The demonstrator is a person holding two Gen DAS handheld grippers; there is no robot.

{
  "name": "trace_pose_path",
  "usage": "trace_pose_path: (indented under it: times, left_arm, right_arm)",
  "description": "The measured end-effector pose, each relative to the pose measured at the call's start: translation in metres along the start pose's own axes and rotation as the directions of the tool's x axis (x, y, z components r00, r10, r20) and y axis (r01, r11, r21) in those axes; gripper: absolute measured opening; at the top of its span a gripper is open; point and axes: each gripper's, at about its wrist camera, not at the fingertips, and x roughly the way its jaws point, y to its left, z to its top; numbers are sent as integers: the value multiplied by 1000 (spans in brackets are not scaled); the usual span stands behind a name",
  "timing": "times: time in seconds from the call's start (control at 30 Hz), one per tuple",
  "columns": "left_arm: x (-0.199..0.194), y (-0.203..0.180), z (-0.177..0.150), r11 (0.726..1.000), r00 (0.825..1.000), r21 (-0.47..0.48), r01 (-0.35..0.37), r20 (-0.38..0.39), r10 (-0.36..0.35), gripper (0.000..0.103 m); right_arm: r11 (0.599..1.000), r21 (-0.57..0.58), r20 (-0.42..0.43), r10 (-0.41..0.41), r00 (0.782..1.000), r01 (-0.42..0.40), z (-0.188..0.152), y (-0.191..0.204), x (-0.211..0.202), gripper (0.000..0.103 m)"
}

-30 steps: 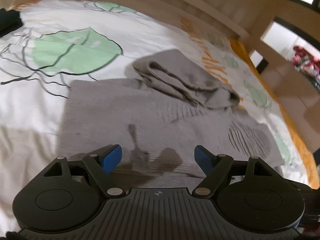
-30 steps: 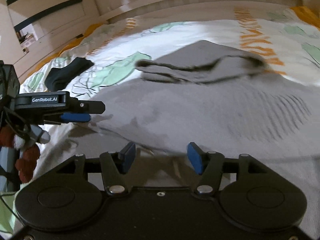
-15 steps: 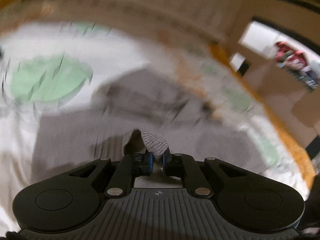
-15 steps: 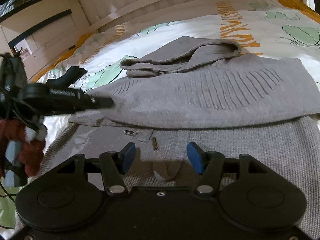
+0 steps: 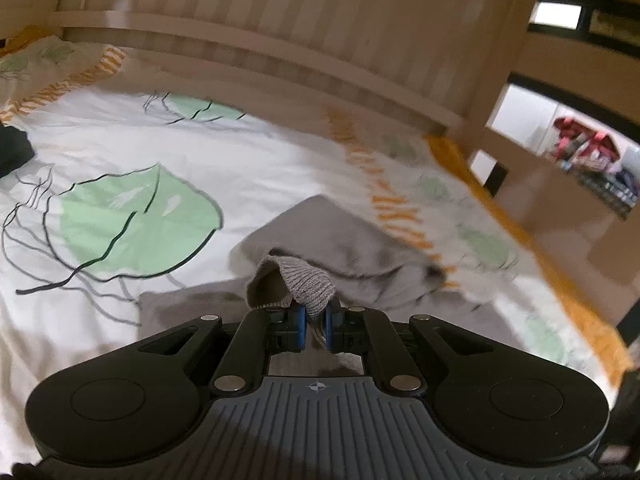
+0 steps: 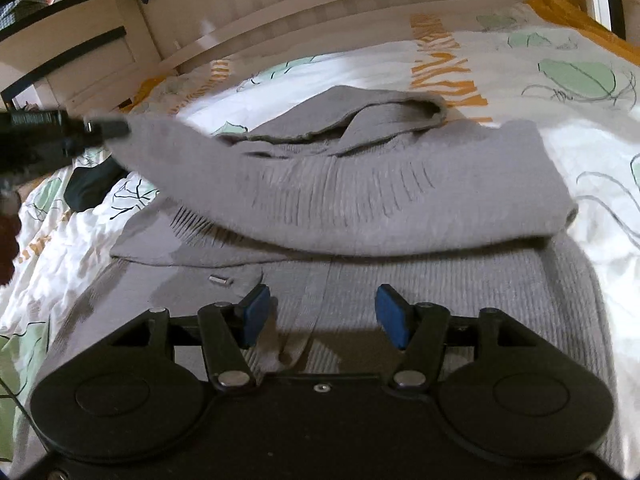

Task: Fold large clothes
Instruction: 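Grasp the dress hem with the left gripper and lift it, then fold the hem up toward the hood with the left gripper, release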

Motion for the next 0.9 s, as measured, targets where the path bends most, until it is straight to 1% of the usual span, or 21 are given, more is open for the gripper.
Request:
trace_pose_path:
  times: [0.1, 0.17, 0.2, 0.27, 0.3, 0.33, 0.37, 0.4, 0.47, 0.5, 0.53, 0.57, 0.6, 0.63, 0.73, 0.77, 0.9]
  left_arm:
    - [1, 10, -4, 1000, 999, -7, -30, -14, 29, 8]
    - [4, 18, -6, 998, 999, -32, -49, -17, 49, 8]
    - [5, 21, -8, 998, 998, -40, -57, -21, 57, 8]
    - [9, 25, -12, 997, 997, -35, -72, -43, 70, 8]
    - [12, 27, -15, 997, 996, -29, -76, -59, 74, 9]
    - [14, 29, -18, 996, 994, -24, -81, -73, 79, 9]
    - [17, 30, -23, 996, 993, -21, -85, -88, 83, 9]
    - [19, 32, -27, 996, 991, -20, -91, -103, 89, 11]
    - [22, 36, -36, 994, 987, -24, -105, -128, 101, 12]
    - [23, 38, -39, 994, 985, -26, -108, -138, 103, 13]
    - [24, 40, -43, 994, 984, -28, -107, -143, 102, 13]
    - [24, 42, -46, 994, 985, -28, -105, -144, 100, 16]
    - [24, 42, -49, 994, 985, -27, -104, -141, 99, 18]
    - [24, 43, -51, 995, 986, -22, -101, -134, 97, 18]
    - [26, 44, -55, 996, 988, -26, -91, -127, 87, 21]
    - [26, 45, -56, 995, 989, -29, -91, -122, 86, 22]
    - [27, 42, -60, 995, 990, -18, -101, -101, 98, 24]
  right_arm:
    - [1000, 0, 36, -28, 999, 28, 7, -10, -1, 69]
    - [998, 12, 57, -62, 996, 62, 13, -26, 0, 70]
    - [995, 21, 66, -100, 993, 99, 15, -35, 0, 70]
    - [975, 63, 90, -216, 972, 211, 17, -54, -4, 70]
    - [963, 109, 98, -258, 961, 248, 17, -65, -9, 66]
    - [957, 173, 98, -254, 962, 235, 15, -77, -14, 58]
    - [947, 241, 96, -243, 965, 214, 11, -87, -20, 58]
    - [937, 273, 96, -251, 963, 217, 7, -92, -25, 58]
    - [934, 268, 99, -271, 957, 237, 1, -92, -32, 59]
    - [929, 266, 91, -288, 953, 256, -1, -90, -34, 63]
    - [916, 275, 57, -319, 946, 292, -1, -91, -34, 66]
    - [910, 291, 43, -322, 946, 296, -1, -93, -36, 65]
    - [904, 316, 57, -320, 946, 287, -2, -94, -41, 65]
    - [900, 328, 85, -330, 940, 286, -1, -92, -47, 66]
    - [920, 267, 175, -339, 925, 286, 12, -76, -60, 67]
    - [930, 243, 185, -324, 928, 277, 19, -72, -58, 69]
    - [953, 160, 174, -285, 942, 259, 41, -61, -36, 69]
